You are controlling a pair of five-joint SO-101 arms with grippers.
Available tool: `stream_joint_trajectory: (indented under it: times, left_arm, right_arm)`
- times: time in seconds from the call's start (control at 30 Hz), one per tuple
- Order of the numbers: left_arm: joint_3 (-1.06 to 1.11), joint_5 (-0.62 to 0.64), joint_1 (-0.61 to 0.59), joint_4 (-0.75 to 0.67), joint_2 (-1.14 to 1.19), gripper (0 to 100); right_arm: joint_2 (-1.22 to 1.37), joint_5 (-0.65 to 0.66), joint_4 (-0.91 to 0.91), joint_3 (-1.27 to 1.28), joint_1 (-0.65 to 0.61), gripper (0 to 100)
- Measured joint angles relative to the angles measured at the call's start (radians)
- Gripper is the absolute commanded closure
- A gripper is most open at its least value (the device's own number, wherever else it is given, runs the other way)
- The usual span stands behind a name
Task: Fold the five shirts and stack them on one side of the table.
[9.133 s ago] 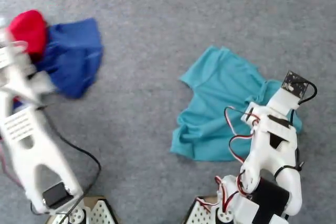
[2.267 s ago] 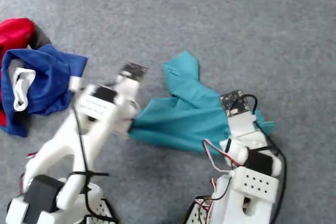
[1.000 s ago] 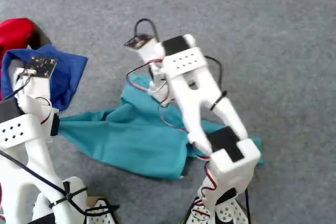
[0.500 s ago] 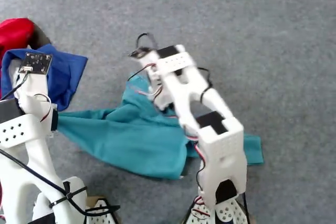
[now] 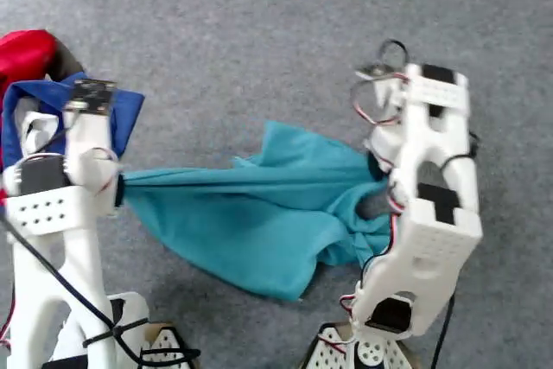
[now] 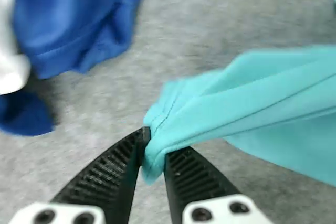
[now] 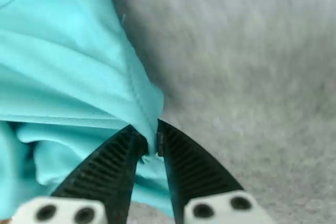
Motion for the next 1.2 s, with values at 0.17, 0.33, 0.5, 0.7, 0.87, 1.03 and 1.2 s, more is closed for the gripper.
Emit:
stream_joint_trajectory:
  times: [0.17,0.33,0.5,0.7,0.87,1.03,1.2]
  left_arm:
    - [0.002,0.026,0.074,0.000,0.000,97]
    - [0.017,-0.031,0.071,0.035,0.000,97]
    - [0.095,-0.075,0.071,0.041,0.000,97]
    - [0.167,-0.077,0.071,0.012,0.000,97]
    - [0.176,-0.077,0.064,0.009,0.000,97]
    - [0.176,-0.075,0.064,0.009,0.000,97]
    - [0.176,-0.075,0.064,0.009,0.000,97]
  right_arm:
    - [-0.072,0.144,-0.005,0.183,0.064,98.5]
    - [-0.250,0.267,-0.043,0.358,0.170,98.5]
    - [-0.351,0.384,-0.038,0.451,0.261,94.6]
    - [-0.374,0.422,-0.040,0.476,0.273,80.9]
    - [-0.446,0.422,0.049,0.385,0.276,85.6]
    - [-0.470,0.381,0.097,0.207,0.226,86.9]
    - [-0.407,0.227,0.120,0.058,0.031,86.9]
